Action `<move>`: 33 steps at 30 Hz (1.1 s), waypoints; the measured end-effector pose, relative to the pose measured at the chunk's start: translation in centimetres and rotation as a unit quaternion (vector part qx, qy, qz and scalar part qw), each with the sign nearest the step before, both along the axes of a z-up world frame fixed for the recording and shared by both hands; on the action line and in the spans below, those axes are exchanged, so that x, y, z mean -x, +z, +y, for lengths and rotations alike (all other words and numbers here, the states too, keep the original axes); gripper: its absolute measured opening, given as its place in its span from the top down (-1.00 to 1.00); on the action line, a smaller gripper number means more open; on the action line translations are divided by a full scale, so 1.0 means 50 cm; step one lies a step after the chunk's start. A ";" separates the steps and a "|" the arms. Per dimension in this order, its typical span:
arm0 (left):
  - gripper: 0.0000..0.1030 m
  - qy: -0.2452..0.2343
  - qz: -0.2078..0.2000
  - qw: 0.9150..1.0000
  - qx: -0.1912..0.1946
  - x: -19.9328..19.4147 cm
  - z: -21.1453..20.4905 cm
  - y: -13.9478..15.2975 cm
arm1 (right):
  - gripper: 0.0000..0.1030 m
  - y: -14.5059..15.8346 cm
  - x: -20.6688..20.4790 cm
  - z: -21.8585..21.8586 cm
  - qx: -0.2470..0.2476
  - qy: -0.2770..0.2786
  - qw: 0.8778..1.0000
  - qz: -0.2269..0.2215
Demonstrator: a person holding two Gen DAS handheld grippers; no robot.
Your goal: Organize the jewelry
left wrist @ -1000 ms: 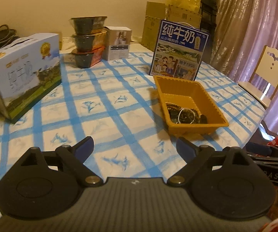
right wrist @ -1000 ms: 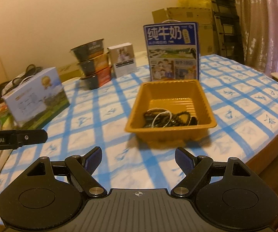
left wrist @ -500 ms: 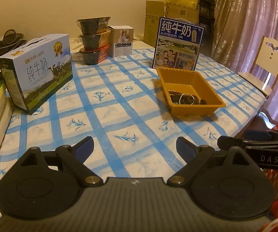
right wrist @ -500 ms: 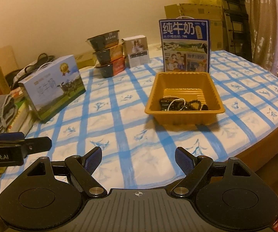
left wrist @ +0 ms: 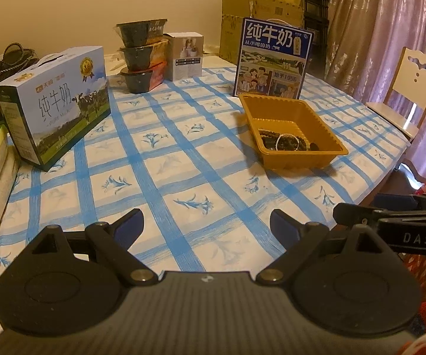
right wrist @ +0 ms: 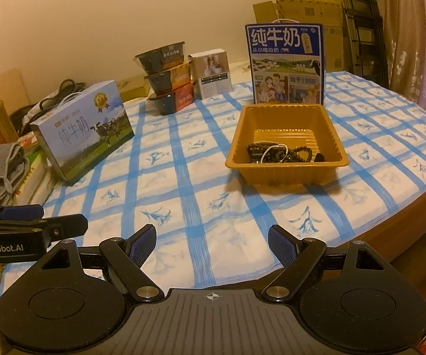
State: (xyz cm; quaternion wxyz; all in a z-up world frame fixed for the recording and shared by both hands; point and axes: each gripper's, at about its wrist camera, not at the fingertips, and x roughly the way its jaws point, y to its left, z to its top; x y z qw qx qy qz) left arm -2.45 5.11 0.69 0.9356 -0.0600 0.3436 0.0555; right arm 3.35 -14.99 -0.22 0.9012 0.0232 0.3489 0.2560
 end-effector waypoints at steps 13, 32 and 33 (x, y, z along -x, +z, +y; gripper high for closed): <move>-0.77 -0.004 0.006 1.000 -0.002 -0.008 -0.005 -0.009 | -0.60 -0.005 -0.005 0.001 0.000 0.001 1.000 0.003; -0.77 -0.007 0.003 1.000 -0.003 -0.010 -0.012 -0.007 | -0.60 -0.006 -0.007 0.002 -0.002 0.001 1.000 0.001; -0.77 -0.006 0.003 1.000 -0.003 -0.009 -0.013 -0.007 | -0.60 -0.006 -0.007 0.001 -0.002 0.001 1.000 0.002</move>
